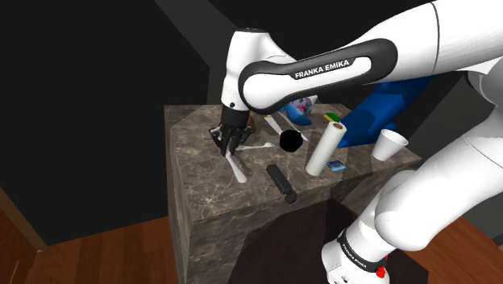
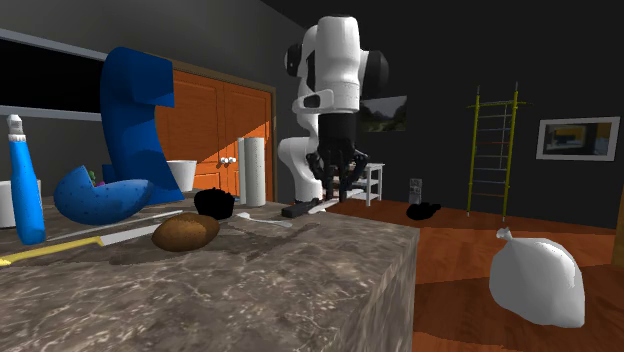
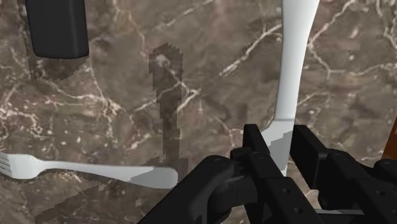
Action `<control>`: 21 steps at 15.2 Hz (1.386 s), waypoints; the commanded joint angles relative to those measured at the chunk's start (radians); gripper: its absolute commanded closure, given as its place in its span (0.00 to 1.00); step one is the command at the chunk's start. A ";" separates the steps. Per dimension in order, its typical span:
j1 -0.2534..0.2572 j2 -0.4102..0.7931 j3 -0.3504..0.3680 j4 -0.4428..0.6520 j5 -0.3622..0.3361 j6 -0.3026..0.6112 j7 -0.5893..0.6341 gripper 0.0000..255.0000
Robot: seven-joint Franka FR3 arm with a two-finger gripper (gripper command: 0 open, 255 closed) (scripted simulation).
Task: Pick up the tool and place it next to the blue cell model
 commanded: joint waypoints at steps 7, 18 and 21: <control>-0.002 -0.041 -0.010 0.073 0.009 -0.114 -0.011 1.00; -0.004 -0.074 -0.021 0.192 0.013 -0.263 -0.015 1.00; -0.005 -0.077 -0.023 0.229 0.013 -0.304 -0.016 1.00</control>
